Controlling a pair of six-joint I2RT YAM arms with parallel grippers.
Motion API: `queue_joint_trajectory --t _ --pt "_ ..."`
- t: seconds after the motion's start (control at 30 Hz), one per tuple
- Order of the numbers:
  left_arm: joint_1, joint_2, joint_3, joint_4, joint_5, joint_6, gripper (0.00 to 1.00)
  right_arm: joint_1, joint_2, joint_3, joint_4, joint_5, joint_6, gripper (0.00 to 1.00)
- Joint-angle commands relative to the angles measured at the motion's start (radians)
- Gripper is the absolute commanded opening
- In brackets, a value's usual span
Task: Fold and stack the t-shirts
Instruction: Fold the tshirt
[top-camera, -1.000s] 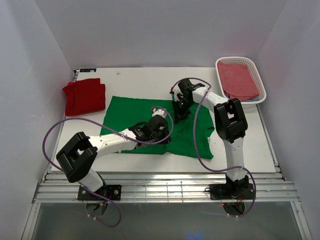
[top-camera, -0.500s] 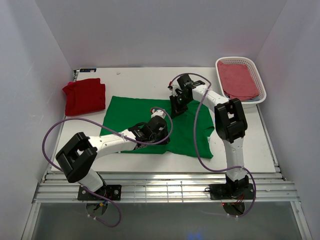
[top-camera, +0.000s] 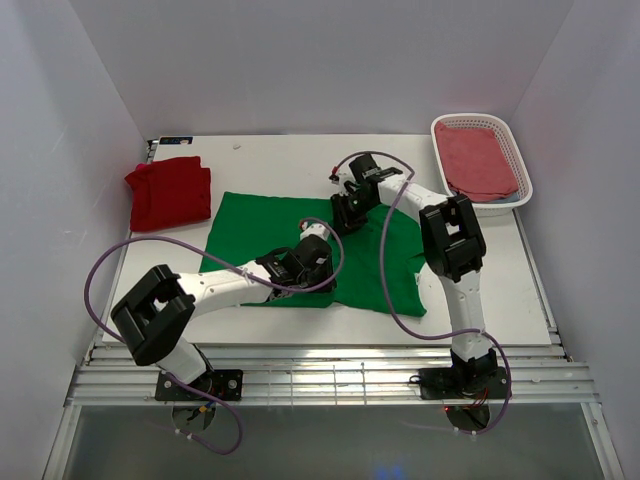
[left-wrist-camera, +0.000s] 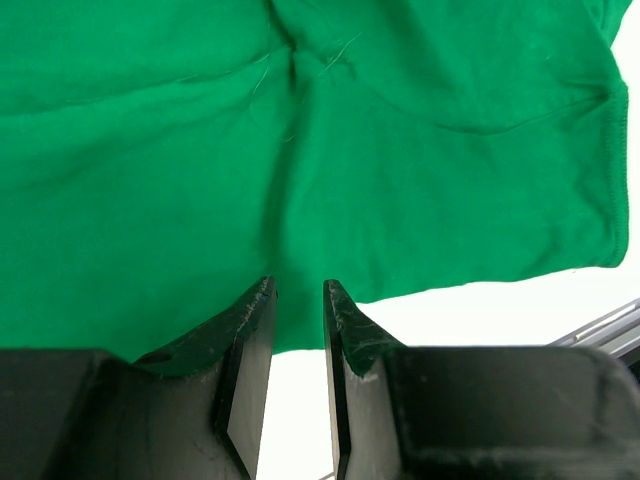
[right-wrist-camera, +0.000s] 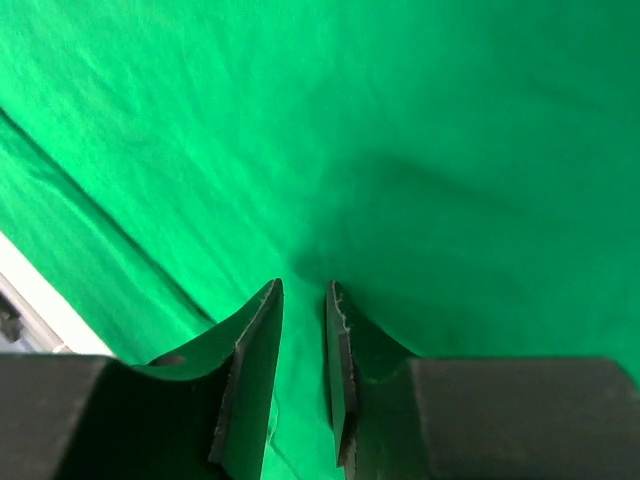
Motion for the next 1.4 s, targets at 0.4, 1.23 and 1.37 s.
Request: queue_joint_trajectory --t 0.4,1.23,1.37 --pt "0.015 -0.216 0.011 -0.182 -0.306 0.089 0.55 0.043 -0.481 -0.132 0.049 0.435 0.093 0.31" --pt "0.274 -0.125 -0.177 -0.317 -0.394 0.091 0.00 0.061 -0.662 -0.820 0.066 0.551 0.266 0.08" --pt "0.292 -0.097 -0.167 -0.320 -0.386 0.094 0.00 0.061 -0.628 -0.822 0.027 0.575 0.266 0.08"
